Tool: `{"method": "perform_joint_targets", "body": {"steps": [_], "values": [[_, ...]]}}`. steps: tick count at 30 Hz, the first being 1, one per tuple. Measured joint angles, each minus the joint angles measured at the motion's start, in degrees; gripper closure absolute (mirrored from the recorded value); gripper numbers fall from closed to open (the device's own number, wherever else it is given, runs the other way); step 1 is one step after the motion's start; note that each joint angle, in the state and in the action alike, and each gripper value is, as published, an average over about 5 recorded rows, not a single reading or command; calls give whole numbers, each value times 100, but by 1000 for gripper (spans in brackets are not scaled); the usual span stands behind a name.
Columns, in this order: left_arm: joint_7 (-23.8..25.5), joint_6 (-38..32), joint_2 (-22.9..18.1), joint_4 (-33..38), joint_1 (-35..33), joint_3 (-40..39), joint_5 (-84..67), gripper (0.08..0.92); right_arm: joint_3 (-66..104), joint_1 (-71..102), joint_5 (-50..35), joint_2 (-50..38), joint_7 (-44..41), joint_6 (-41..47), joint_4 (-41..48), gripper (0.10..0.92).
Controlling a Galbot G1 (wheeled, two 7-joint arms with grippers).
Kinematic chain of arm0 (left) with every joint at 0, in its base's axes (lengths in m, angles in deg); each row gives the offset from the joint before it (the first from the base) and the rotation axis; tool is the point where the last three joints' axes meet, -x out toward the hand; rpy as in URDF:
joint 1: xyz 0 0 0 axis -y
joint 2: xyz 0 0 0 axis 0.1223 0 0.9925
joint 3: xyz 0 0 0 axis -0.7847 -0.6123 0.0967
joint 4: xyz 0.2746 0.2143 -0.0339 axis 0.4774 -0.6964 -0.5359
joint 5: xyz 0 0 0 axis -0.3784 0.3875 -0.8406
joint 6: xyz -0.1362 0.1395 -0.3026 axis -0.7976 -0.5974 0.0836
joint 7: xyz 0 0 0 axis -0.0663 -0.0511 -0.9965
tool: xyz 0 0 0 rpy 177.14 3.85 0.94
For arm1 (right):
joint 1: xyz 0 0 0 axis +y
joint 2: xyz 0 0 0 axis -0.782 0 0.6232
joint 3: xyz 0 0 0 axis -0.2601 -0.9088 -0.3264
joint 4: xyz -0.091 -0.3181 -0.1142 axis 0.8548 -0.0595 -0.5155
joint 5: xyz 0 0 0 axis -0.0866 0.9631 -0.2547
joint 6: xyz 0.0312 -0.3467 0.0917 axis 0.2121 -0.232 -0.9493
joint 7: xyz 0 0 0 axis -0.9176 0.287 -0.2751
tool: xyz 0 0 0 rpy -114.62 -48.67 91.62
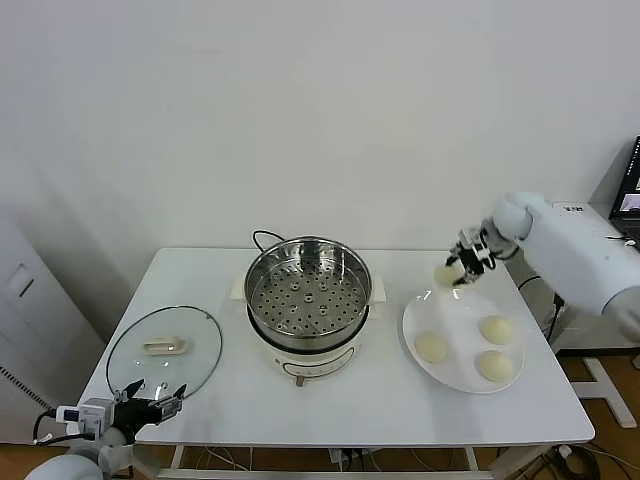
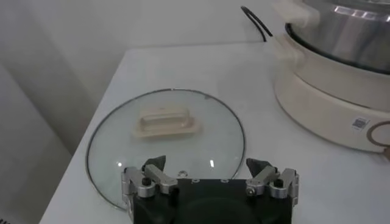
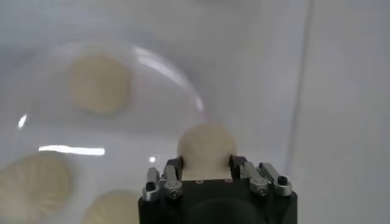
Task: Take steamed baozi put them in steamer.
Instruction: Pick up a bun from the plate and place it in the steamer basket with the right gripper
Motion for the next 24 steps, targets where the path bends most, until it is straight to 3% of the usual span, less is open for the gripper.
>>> {"method": "perform_joint_targets", "body": {"steps": [12, 24], "values": [[-24, 24, 88, -4, 65, -51, -19, 177, -528, -1105, -385, 914, -211, -1242, -197, 524], [-46, 36, 150, 3, 56, -67, -24, 177, -199, -1073, 675, 2018, -24, -2912, -221, 522]]}}
